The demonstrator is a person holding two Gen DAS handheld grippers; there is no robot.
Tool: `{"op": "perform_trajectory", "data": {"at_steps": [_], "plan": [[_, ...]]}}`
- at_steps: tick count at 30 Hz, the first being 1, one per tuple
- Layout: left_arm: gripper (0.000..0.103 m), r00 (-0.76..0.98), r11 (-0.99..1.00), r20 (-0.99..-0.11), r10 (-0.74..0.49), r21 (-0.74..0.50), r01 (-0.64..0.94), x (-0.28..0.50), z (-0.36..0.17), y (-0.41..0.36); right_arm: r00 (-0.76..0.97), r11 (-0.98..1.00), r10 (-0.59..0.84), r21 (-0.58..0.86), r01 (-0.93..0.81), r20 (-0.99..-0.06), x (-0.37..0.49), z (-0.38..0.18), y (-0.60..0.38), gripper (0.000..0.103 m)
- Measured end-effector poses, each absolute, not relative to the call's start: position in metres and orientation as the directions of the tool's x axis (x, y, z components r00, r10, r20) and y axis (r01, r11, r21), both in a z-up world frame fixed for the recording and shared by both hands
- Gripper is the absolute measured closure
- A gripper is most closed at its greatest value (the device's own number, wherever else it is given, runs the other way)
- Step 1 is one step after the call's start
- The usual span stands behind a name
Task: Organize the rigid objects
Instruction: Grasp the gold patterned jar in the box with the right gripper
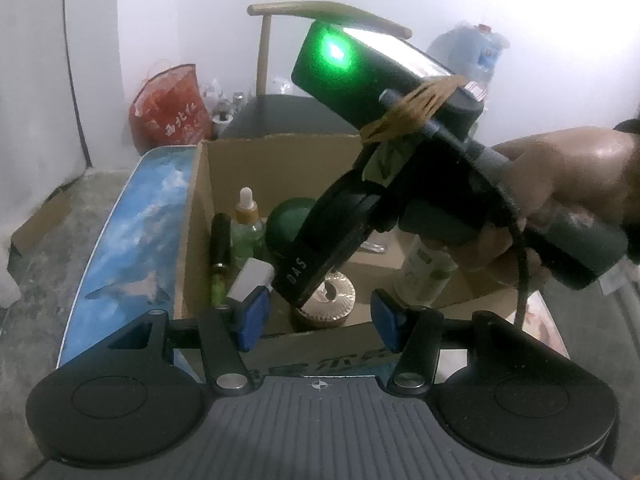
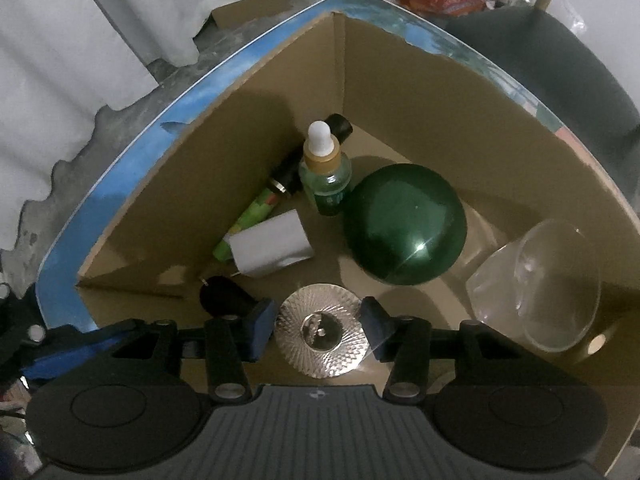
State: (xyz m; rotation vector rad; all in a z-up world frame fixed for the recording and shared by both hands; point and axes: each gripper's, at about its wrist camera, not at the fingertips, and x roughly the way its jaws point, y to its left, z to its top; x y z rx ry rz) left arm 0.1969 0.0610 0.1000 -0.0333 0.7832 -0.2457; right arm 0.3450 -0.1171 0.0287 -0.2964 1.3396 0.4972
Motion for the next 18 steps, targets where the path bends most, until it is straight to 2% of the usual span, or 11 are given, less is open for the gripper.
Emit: {"op": "perform_trajectory", "data": {"at_steps": [4, 11, 18], "plan": [[0.048, 0.685, 0.971, -0.692, -0.228, -0.111, 0.212, 0.193, 0.103, 0.059, 0.149, 0.861, 0.162, 0.066, -0.504, -0.975, 0.346, 0.028, -0.117, 0.053], [0.048, 0.691, 0.974, -0.691, -0.212, -0.097, 0.202, 0.192, 0.106, 0.058, 0.148, 0.850, 0.164, 0.064, -0.522, -0.975, 0.351, 0.022, -0.110, 0.048], [0.048, 0.697, 0.974, -0.684, -0.218, -0.103, 0.203, 0.188, 0.109, 0.061, 0.135, 0.847, 0.139, 0.047, -0.530, -0.981, 0.346, 0.022, -0.120, 0.049]]}}
